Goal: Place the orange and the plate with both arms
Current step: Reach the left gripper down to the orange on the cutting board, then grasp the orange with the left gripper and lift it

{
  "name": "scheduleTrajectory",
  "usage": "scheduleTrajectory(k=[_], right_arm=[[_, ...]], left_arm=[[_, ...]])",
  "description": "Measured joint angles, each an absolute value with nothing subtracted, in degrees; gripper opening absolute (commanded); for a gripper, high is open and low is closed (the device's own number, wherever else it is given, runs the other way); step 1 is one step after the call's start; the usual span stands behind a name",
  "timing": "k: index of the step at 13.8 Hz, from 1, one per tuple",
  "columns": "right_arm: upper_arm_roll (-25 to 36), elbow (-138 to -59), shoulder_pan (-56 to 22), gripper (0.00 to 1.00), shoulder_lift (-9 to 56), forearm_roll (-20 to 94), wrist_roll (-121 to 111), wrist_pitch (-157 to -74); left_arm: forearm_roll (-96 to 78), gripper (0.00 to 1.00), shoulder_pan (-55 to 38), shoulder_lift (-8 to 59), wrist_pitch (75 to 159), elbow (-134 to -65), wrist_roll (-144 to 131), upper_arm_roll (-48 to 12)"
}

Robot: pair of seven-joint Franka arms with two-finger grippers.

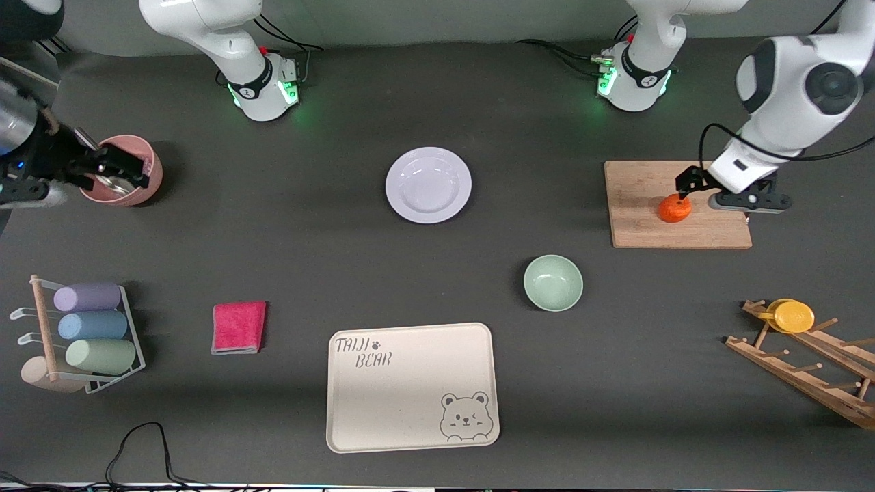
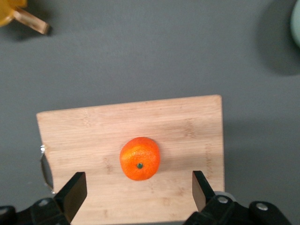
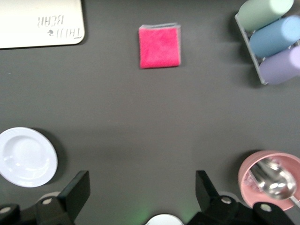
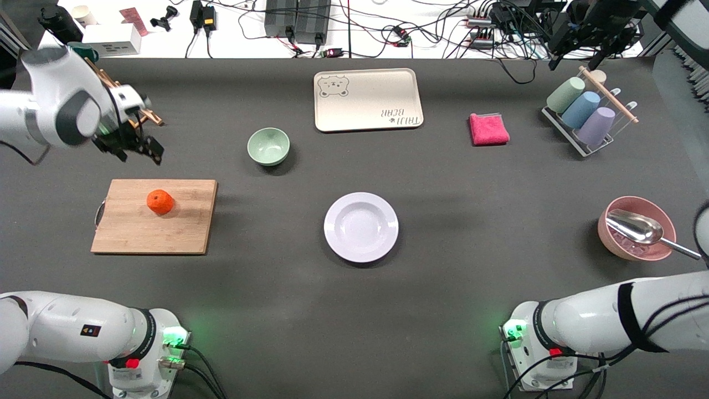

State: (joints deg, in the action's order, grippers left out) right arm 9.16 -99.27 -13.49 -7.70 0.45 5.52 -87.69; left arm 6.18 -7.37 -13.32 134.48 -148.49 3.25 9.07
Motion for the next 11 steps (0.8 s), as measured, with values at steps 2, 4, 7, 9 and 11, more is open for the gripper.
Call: scheduleTrajectory(k=[2, 4, 7, 9, 11], right_arm=[[9.1, -103.9, -16.9, 1.00, -12.2, 0.4, 10.2, -89.1], [9.0, -109.1, -19.1, 1.00, -15.9, 0.4, 13.4, -91.7], [8.9, -118.4, -19.9, 1.00, -21.5, 0.4, 15.7, -96.0], [8.9, -123.7, -20.6, 1.00, -25.0, 0.4, 17.2, -97.7], [8.9, -126.3, -22.4, 1.00, -27.0, 0.4, 19.2, -98.0]], left_arm=[[6.5, 1.00, -6.9, -10.4, 140.2, -151.0, 3.3, 9.2], [6.6, 1.00, -6.7, -6.6, 143.3, -151.1, 3.4, 9.3], [6.6, 1.00, -5.8, -2.6, 145.5, -151.2, 3.4, 9.3], [6.7, 1.00, -5.6, -0.8, 148.3, -151.9, 3.4, 9.7], [6.7, 1.00, -5.5, 1.0, 151.7, -153.1, 3.4, 10.3]])
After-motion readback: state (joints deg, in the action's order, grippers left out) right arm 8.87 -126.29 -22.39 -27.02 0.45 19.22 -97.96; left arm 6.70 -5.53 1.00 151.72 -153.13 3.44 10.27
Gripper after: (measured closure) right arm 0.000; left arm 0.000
